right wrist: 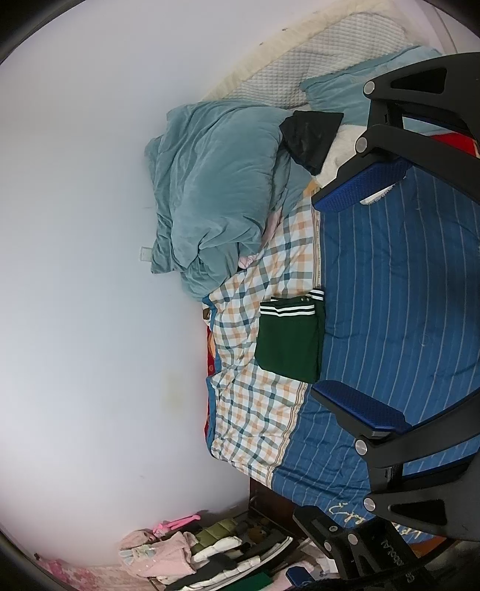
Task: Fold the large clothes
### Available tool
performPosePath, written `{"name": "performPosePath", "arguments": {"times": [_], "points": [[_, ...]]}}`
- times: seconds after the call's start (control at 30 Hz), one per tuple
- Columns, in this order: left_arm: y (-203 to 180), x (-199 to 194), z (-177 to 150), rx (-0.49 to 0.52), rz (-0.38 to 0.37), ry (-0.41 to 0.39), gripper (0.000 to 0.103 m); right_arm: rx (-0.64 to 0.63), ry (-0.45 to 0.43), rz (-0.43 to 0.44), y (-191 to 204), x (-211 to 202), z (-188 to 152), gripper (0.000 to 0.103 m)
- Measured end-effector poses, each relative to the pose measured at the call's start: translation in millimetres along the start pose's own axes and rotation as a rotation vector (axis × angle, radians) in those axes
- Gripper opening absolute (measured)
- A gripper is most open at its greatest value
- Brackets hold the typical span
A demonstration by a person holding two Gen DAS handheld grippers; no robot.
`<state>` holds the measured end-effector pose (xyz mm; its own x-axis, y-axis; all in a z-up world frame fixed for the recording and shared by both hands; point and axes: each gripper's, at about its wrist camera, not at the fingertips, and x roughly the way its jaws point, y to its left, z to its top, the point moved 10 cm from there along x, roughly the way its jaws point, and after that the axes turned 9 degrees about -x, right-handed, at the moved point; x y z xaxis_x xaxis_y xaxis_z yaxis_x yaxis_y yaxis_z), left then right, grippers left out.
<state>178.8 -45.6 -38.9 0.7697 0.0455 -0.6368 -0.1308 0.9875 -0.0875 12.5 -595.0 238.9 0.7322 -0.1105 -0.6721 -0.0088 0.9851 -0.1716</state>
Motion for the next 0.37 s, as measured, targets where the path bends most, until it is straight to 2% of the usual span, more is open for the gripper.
{"name": "performPosePath", "arguments": {"times": [0.37], "points": [[-1.9, -3.0, 3.6, -0.008, 0.016, -0.011, 0.101, 0.004, 0.000, 0.001, 1.0, -1.2, -2.7, 0.094]]}}
